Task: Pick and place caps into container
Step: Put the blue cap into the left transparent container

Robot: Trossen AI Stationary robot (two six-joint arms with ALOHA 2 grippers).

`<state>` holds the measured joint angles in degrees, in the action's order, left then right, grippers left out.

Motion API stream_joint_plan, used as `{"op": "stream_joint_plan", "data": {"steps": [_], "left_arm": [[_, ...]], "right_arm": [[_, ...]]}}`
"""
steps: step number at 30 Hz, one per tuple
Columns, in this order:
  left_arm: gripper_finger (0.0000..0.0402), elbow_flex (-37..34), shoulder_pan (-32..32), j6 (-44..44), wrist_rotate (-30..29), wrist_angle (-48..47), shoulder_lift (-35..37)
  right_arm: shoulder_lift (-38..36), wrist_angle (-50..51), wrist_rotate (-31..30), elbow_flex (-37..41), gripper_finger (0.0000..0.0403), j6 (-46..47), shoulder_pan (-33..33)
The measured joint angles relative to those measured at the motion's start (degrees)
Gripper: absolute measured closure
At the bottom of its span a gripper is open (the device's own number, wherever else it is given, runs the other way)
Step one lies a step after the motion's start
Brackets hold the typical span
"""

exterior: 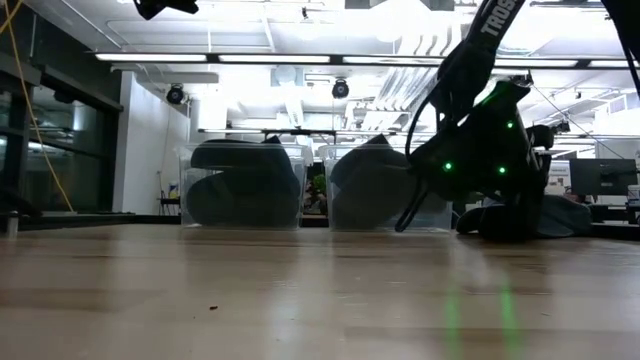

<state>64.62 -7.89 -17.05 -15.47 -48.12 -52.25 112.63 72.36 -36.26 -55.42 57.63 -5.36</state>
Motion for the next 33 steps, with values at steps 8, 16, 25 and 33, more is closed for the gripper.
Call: {"op": "stream_joint_plan", "data": {"steps": [8,16,25,33], "left_arm": [[0.0328,0.0,0.0,-1.2,0.0,0.0,0.0],[0.0328,0.0,0.0,-1.3,0.0,0.2,0.0],[0.0328,0.0,0.0,-1.3,0.0,0.3,0.0],[0.0328,0.0,0.0,-1.3,0.0,0.2,0.0]], "right_arm": [[0.0,-3.8,-0.3,-0.7,0.0108,-2.1,-0.4],[0.0,-4.3,-0.6,-0.8,0.0108,-1.7,-1.1],[0.0,-4.9,0.2,-0.8,0.0121,-1.9,-1.0],[-1.3,-5.9,1.9,-1.7,0.0121,-1.5,-0.6]]}}
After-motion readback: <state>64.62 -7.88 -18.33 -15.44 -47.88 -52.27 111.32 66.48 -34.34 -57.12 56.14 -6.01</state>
